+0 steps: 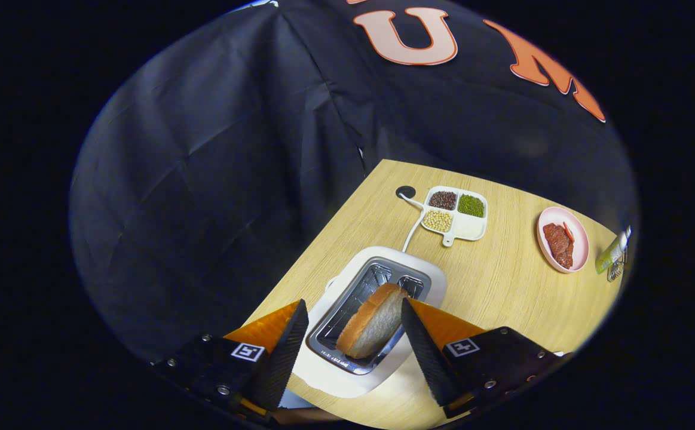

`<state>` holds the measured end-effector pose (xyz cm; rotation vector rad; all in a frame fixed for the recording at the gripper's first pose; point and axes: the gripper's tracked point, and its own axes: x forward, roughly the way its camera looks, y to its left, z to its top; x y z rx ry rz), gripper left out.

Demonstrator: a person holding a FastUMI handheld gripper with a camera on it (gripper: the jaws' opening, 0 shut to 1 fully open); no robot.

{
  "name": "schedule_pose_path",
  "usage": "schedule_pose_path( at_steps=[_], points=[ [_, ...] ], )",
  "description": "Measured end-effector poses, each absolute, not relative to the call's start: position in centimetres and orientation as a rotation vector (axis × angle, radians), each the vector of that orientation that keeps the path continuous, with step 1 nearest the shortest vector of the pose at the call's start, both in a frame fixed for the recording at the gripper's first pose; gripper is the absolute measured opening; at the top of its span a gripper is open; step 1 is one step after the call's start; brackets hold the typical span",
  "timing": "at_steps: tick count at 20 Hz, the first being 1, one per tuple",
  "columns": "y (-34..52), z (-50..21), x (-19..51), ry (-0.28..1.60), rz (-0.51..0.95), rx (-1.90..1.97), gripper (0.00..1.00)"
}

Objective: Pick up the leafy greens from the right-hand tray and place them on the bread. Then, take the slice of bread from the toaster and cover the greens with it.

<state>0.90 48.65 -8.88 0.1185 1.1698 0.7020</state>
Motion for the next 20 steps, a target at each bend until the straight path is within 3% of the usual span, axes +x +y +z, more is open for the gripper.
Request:
schedule_pose_path(
  at_steps=[3, 5, 8, 13, 20],
  points=[
    [48.7, -10.5, 1.1, 1.222, 0.667, 0.114, 0.88],
    [48.5, -11.5, 1.0, 1.257, 0.649, 0.104, 0.78],
    [48.2, -12.2, 0.9, 1.288, 0.621, 0.135, 0.52],
    [46.8, -11.9, 1.7, 1.278, 0.588, 0.218, 0.19],
    [44.9, -8.4, 2.4, 1.178, 0.623, 0.333, 0.13]
  ],
)
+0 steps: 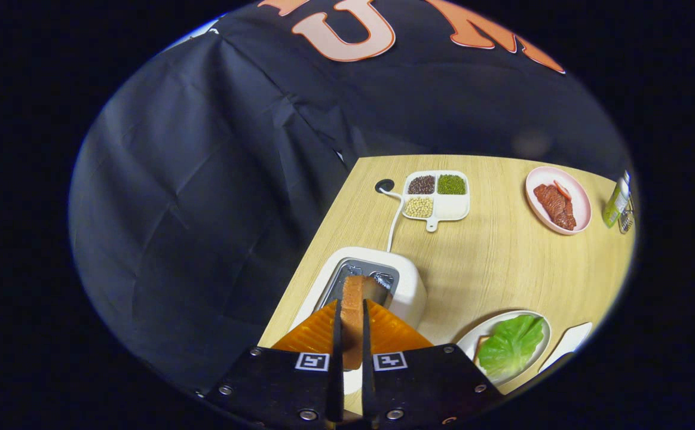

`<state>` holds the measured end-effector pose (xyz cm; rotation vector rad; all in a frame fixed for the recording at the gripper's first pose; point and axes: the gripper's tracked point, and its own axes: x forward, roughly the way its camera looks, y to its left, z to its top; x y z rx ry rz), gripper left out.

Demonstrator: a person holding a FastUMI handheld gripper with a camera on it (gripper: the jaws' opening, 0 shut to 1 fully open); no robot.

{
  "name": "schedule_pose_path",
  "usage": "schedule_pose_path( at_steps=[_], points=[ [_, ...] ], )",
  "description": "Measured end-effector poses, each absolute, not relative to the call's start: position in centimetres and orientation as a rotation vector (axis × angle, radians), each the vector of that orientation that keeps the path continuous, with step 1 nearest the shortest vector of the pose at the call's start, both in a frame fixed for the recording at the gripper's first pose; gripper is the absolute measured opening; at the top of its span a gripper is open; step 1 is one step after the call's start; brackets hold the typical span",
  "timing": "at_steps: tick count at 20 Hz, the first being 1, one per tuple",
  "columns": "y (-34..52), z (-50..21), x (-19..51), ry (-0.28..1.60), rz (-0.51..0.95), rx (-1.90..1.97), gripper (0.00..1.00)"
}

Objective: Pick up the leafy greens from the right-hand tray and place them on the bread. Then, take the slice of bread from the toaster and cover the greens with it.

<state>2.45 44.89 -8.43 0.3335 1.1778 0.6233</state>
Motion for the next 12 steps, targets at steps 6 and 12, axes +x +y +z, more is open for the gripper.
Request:
schedule_pose_path(
  at_steps=[6, 12],
  points=[
    [42.4, -4.3, 1.6, 1.090, 0.693, 0.446, 0.12],
    [38.6, -3.2, 0.6, 1.040, 0.704, 0.498, 0.12]
  ],
)
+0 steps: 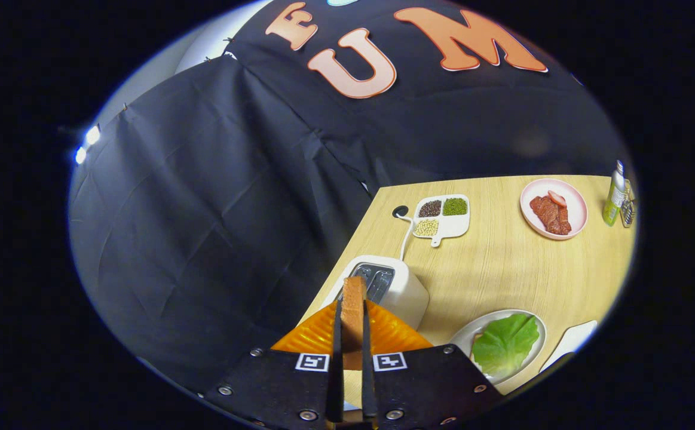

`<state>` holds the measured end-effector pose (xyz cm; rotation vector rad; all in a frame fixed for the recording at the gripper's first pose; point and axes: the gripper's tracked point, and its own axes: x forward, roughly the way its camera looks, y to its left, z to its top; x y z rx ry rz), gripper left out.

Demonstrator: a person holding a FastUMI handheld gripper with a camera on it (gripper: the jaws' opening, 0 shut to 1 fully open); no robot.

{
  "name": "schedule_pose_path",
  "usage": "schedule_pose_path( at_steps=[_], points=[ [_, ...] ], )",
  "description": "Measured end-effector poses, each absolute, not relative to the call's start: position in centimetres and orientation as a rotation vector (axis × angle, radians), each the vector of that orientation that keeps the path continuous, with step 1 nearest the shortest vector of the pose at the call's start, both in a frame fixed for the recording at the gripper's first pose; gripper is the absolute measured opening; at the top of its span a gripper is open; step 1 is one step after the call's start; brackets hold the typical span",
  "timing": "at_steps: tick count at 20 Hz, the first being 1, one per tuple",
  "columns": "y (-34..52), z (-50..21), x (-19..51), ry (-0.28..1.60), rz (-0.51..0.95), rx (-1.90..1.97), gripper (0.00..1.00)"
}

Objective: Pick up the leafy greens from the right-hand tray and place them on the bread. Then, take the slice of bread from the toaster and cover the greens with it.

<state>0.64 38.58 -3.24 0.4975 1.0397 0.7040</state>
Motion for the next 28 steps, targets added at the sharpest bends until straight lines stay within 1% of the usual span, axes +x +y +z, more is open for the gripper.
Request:
schedule_pose_path(
  at_steps=[6, 21, 26, 28],
  points=[
    [33.9, -5.5, 0.4, 1.044, 0.657, 0.554, 0.12],
    [26.1, -16.9, -2.5, 1.159, 0.562, 0.667, 0.12],
    [25.1, -21.3, -4.1, 1.212, 0.577, 0.683, 0.12],
    [24.2, -23.2, -4.1, 1.210, 0.553, 0.643, 0.12]
  ],
)
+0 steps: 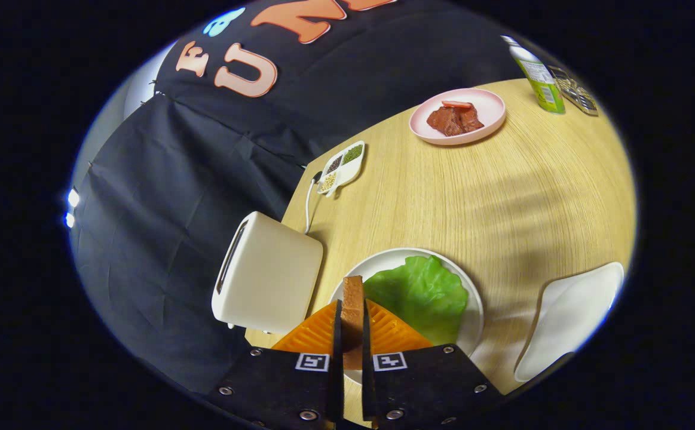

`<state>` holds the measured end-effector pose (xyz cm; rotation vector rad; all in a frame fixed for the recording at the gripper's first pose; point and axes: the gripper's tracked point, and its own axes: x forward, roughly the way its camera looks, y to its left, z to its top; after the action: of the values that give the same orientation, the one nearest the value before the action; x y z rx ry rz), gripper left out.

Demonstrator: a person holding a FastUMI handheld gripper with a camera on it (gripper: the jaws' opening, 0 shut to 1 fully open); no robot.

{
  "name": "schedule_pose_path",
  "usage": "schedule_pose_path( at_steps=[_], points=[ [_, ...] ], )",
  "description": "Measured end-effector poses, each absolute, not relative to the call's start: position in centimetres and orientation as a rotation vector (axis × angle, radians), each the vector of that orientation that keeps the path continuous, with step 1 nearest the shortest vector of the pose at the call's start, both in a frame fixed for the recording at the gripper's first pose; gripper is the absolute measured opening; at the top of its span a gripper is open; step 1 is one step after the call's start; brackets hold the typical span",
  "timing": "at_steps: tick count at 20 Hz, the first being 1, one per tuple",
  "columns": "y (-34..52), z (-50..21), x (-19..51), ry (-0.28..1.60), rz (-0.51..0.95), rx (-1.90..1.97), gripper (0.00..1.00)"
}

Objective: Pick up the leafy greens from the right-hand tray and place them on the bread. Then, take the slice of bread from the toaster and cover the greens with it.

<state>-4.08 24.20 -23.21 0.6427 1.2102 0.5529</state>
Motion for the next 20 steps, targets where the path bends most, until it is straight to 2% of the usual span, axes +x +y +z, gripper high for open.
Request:
schedule_pose_path(
  at_steps=[6, 9, 12, 13, 17, 20],
  points=[
    [22.6, -24.4, -3.7, 1.162, 0.535, 0.554, 0.13],
    [21.7, -24.7, -3.2, 1.115, 0.514, 0.479, 0.19],
    [19.6, -25.1, -2.1, 1.032, 0.461, 0.354, 0.34],
    [18.8, -24.9, -1.6, 1.001, 0.442, 0.328, 0.36],
    [16.8, -21.5, 0.2, 0.838, 0.403, 0.295, 0.47],
    [14.5, -17.5, 2.2, 0.661, 0.349, 0.236, 0.62]
  ],
)
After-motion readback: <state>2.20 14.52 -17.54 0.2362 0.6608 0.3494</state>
